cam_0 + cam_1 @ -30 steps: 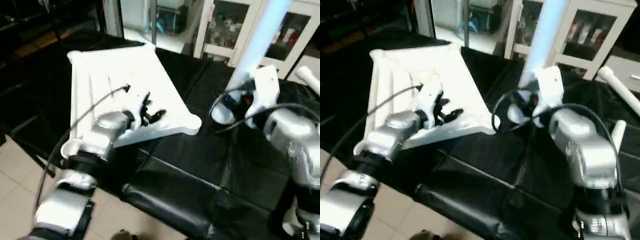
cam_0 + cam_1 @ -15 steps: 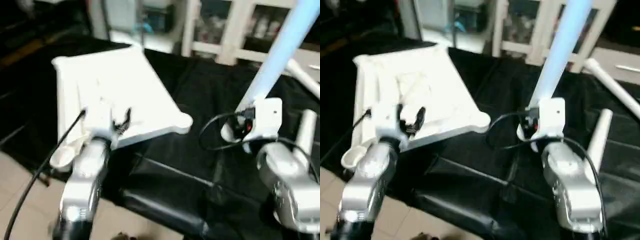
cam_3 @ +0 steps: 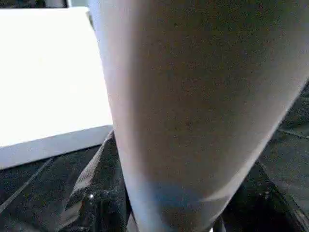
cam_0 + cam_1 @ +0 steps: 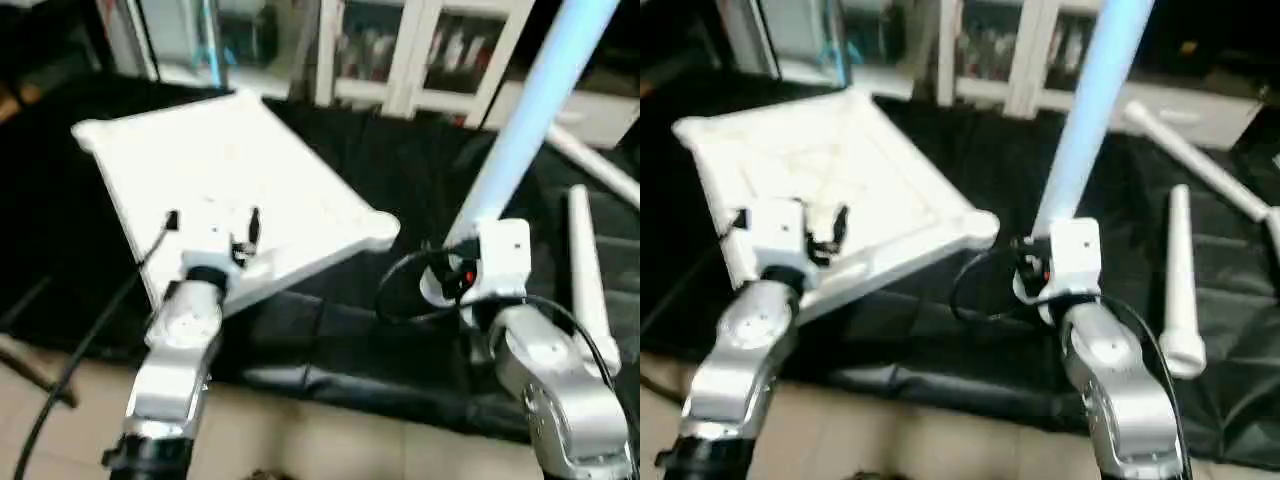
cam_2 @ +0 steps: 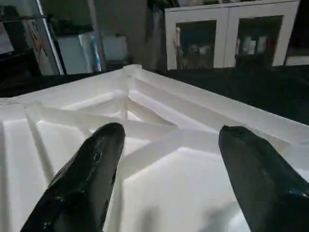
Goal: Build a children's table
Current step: Pick table leg
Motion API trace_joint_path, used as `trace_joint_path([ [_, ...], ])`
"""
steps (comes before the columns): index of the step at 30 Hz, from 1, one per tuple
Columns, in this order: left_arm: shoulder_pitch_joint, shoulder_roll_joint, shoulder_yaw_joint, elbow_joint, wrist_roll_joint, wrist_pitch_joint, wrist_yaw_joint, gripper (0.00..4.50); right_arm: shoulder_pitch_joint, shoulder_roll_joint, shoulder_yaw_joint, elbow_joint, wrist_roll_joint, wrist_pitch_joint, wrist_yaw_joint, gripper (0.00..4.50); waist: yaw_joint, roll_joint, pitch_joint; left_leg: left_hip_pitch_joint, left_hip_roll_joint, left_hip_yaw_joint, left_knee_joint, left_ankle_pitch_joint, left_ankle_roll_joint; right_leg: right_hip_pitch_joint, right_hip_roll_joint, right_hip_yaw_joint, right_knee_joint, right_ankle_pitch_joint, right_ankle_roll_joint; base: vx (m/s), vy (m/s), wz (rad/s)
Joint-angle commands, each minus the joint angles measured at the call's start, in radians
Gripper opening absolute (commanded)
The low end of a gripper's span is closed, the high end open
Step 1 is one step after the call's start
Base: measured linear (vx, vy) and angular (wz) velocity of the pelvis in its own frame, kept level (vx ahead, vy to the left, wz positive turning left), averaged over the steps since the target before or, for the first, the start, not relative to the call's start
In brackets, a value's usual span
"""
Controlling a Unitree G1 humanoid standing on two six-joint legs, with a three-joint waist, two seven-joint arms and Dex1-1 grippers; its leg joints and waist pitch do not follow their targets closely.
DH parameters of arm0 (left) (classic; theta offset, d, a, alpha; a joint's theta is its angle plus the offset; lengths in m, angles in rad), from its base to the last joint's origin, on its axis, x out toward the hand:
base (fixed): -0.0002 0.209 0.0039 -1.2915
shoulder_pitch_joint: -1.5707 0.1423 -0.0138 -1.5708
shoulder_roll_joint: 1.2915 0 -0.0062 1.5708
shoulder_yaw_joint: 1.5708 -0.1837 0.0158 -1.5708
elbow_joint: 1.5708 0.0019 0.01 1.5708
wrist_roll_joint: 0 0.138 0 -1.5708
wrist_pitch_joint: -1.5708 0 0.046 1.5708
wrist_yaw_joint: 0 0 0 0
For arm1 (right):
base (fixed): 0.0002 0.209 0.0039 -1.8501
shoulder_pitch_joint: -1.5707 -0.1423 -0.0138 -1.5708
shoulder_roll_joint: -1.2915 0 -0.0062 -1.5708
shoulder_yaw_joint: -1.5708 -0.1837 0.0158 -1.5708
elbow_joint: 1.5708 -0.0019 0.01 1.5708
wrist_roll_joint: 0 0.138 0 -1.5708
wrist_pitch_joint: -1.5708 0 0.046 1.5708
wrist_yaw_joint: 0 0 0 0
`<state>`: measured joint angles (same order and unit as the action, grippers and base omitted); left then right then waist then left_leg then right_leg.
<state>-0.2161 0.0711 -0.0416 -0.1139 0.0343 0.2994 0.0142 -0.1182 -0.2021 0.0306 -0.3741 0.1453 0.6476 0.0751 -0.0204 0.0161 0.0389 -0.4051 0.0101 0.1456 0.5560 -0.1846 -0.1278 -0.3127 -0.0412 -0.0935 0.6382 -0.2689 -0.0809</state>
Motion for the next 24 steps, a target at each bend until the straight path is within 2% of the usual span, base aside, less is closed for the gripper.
trace_joint_path([
  [1,-0.004,-0.010,-0.008,-0.015,-0.003,0.020,0.007,3.56,-0.015,-0.019,-0.001,0.006,-0.013,-0.013,0.014,1.86,0.017,-0.010,-0.075,0.040,0.252,-0.151,0.058,-0.029,-0.227,0.024,-0.290,0.108,-0.082,0.151,-0.246,-0.095,0.057,-0.28],
  [2,0.003,-0.016,0.005,-0.015,-0.015,0.010,0.006,3.56,-0.028,-0.032,-0.001,0.021,-0.019,-0.016,0.026,1.86,-0.010,0.011,-0.046,-0.024,0.297,-0.259,0.181,0.146,-0.025,0.070,-0.334,0.015,-0.046,0.249,-0.192,-0.095,0.057,-0.28],
  [3,0.005,-0.016,0.008,-0.016,-0.018,0.009,0.004,3.56,-0.030,-0.034,-0.002,0.023,-0.019,-0.017,0.027,1.86,-0.010,0.044,-0.029,0.011,0.258,-0.274,0.078,0.144,-0.075,0.045,-0.160,-0.081,0.039,0.089,-0.123,-0.092,0.058,-0.61],
  [4,0.010,-0.017,0.014,-0.019,-0.025,0.000,0.001,3.56,-0.034,-0.037,-0.006,0.029,-0.020,-0.018,0.030,1.86,-0.014,0.081,-0.002,-0.020,0.200,-0.258,-0.086,-0.155,-0.251,0.011,-0.017,-0.034,0.136,-0.071,0.005,-0.184,0.038,-0.31],
  [5,0.013,-0.018,0.016,-0.022,-0.028,-0.006,-0.001,3.56,-0.036,-0.037,-0.007,0.031,-0.021,-0.018,0.031,1.86,-0.021,0.042,-0.005,-0.026,0.196,-0.259,-0.099,-0.393,-0.258,0.020,-0.026,-0.016,0.118,-0.095,0.063,-0.184,0.038,-0.31],
  [6,0.018,-0.018,0.020,-0.029,-0.035,-0.016,-0.005,3.56,-0.038,-0.037,-0.012,0.034,-0.019,-0.019,0.032,1.86,0.002,0.047,-0.002,-0.040,0.177,-0.218,-0.121,-0.841,-0.244,0.014,-0.034,0.001,0.114,-0.120,0.056,-0.232,-0.072,0.09],
  [7,0.020,-0.016,0.022,-0.033,-0.032,-0.023,-0.004,3.56,-0.041,-0.037,-0.015,0.037,-0.018,-0.020,0.034,1.86,0.005,0.037,-0.013,-0.037,0.157,-0.203,-0.112,-0.895,-0.220,0.024,-0.052,0.015,0.084,-0.157,0.023,-0.219,-0.170,0.04],
  [8,0.017,-0.008,0.017,-0.031,-0.016,-0.013,0.001,3.56,-0.044,-0.038,-0.015,0.041,-0.021,-0.019,0.033,1.86,0.014,-0.044,-0.027,0.026,0.123,-0.142,0.074,-0.579,-0.084,-0.043,-0.209,0.083,-0.126,-0.642,-0.025,-0.219,-0.170,0.04],
  [9,0.015,-0.001,0.013,-0.029,-0.003,-0.003,0.005,3.56,-0.046,-0.039,-0.015,0.044,-0.023,-0.018,0.032,1.86,0.011,-0.040,-0.017,0.058,0.117,-0.133,0.196,-0.318,-0.009,-0.067,-0.269,0.084,-0.193,-0.761,-0.055,-0.206,-0.144,-0.17],
  [10,0.008,0.001,0.011,-0.022,0.014,0.007,0.015,3.56,-0.047,-0.040,-0.013,0.048,-0.023,-0.019,0.031,1.86,0.016,-0.050,-0.006,-0.021,0.123,-0.109,0.181,-0.038,0.029,0.009,-0.244,0.071,-0.181,-0.770,-0.035,-0.129,-0.095,-0.35],
  [11,0.002,-0.001,0.007,-0.019,0.023,0.013,0.019,3.56,-0.049,-0.038,-0.011,0.047,-0.021,-0.021,0.030,1.86,0.024,-0.040,0.002,-0.007,0.141,-0.098,0.151,-0.046,0.016,0.008,-0.225,0.026,-0.173,-0.745,-0.049,-0.129,-0.095,-0.35],
  [12,-0.001,-0.002,0.003,-0.018,0.031,0.017,0.022,3.56,-0.049,-0.035,-0.010,0.046,-0.019,-0.021,0.030,1.86,0.011,-0.004,0.000,0.030,0.178,-0.110,0.072,-0.283,-0.013,-0.002,-0.135,-0.038,-0.140,-0.609,-0.054,-0.102,-0.070,-0.13],
  [13,-0.002,-0.003,0.001,-0.018,0.034,0.018,0.023,3.56,-0.049,-0.034,-0.010,0.045,-0.018,-0.021,0.029,1.86,-0.017,0.028,-0.010,0.051,0.289,-0.208,-0.062,-0.610,-0.039,-0.018,-0.057,-0.023,-0.022,-0.277,-0.012,-0.164,-0.103,0.12],
  [14,-0.005,-0.002,-0.004,-0.017,0.039,0.021,0.026,3.56,-0.049,-0.030,-0.010,0.044,-0.017,-0.022,0.030,1.86,-0.024,0.051,-0.020,0.064,0.345,-0.236,-0.110,-0.716,0.015,-0.024,-0.049,0.002,0.070,-0.099,-0.003,-0.164,-0.103,0.12],
  [15,-0.005,-0.005,-0.005,-0.016,0.032,0.022,0.023,3.56,-0.047,-0.030,-0.008,0.043,-0.021,-0.021,0.030,1.86,-0.034,0.052,-0.021,0.064,0.342,-0.237,-0.118,-0.699,0.050,-0.028,-0.043,0.005,0.085,-0.068,-0.007,-0.153,-0.152,0.03],
  [16,-0.004,-0.007,-0.006,-0.015,0.030,0.024,0.024,3.56,-0.044,-0.030,-0.007,0.041,-0.023,-0.021,0.030,1.86,-0.023,0.044,-0.018,0.064,0.351,-0.225,-0.134,-0.662,0.090,-0.051,-0.034,0.021,0.108,-0.071,-0.020,-0.110,-0.206,0.01],
  [17,-0.002,-0.009,-0.006,-0.014,0.029,0.023,0.024,3.56,-0.040,-0.030,-0.007,0.038,-0.025,-0.022,0.031,1.86,-0.026,0.031,-0.020,0.064,0.350,-0.223,-0.131,-0.643,0.123,-0.050,-0.041,0.038,0.111,-0.087,-0.017,-0.110,-0.206,0.01],
  [18,-0.003,-0.011,-0.005,-0.010,0.025,0.023,0.023,3.56,-0.037,-0.031,-0.007,0.036,-0.026,-0.021,0.030,1.86,-0.021,0.001,-0.025,0.031,0.266,-0.181,-0.110,-0.587,0.156,-0.023,-0.063,0.076,0.024,-0.161,-0.124,-0.118,-0.284,-0.09],
  [19,-0.003,-0.013,0.000,-0.009,0.022,0.017,0.025,3.56,-0.035,-0.029,-0.010,0.033,-0.026,-0.020,0.030,1.86,-0.010,-0.015,-0.031,0.019,0.203,-0.150,-0.063,-0.533,0.127,-0.021,-0.067,0.079,-0.047,-0.251,-0.203,-0.169,-0.296,-0.14],
  [20,-0.003,-0.013,0.000,-0.009,0.022,0.017,0.025,3.56,-0.035,-0.029,-0.010,0.033,-0.026,-0.020,0.030,1.86,0.022,-0.074,-0.045,0.052,0.060,-0.018,0.270,-0.357,0.144,-0.079,-0.081,0.058,-0.178,-0.579,-0.292,-0.169,-0.296,-0.14],
  [21,-0.004,-0.021,0.012,-0.010,0.006,0.036,0.024,3.56,-0.035,-0.028,-0.012,0.032,-0.025,-0.019,0.030,1.86,0.041,-0.054,-0.040,0.021,0.077,0.003,0.313,-0.297,0.186,-0.057,-0.100,0.088,-0.174,-0.649,-0.307,-0.143,-0.271,-0.10],
  [22,-0.004,-0.021,0.012,-0.010,0.006,0.036,0.024,3.56,-0.035,-0.028,-0.012,0.032,-0.025,-0.019,0.030,1.86,0.045,-0.073,-0.031,-0.060,0.081,-0.006,0.326,-0.227,0.207,-0.008,-0.115,0.112,-0.134,-0.604,-0.195,-0.069,-0.253,-0.08],
  [23,-0.012,-0.027,0.039,-0.009,-0.008,0.059,0.032,3.56,-0.031,-0.028,-0.015,0.031,-0.026,-0.019,0.028,1.86,0.049,-0.063,-0.039,-0.056,0.073,-0.007,0.299,-0.231,0.199,0.006,-0.114,0.131,-0.123,-0.555,-0.117,-0.069,-0.253,-0.08],
  [24,-0.012,-0.027,0.039,-0.009,-0.008,0.059,0.032,3.56,-0.031,-0.028,-0.015,0.031,-0.026,-0.019,0.028,1.86,0.042,-0.069,-0.041,-0.022,0.046,-0.006,0.247,-0.230,0.218,0.004,-0.102,0.142,-0.135,-0.459,0.087,-0.077,-0.249,0.09],
])
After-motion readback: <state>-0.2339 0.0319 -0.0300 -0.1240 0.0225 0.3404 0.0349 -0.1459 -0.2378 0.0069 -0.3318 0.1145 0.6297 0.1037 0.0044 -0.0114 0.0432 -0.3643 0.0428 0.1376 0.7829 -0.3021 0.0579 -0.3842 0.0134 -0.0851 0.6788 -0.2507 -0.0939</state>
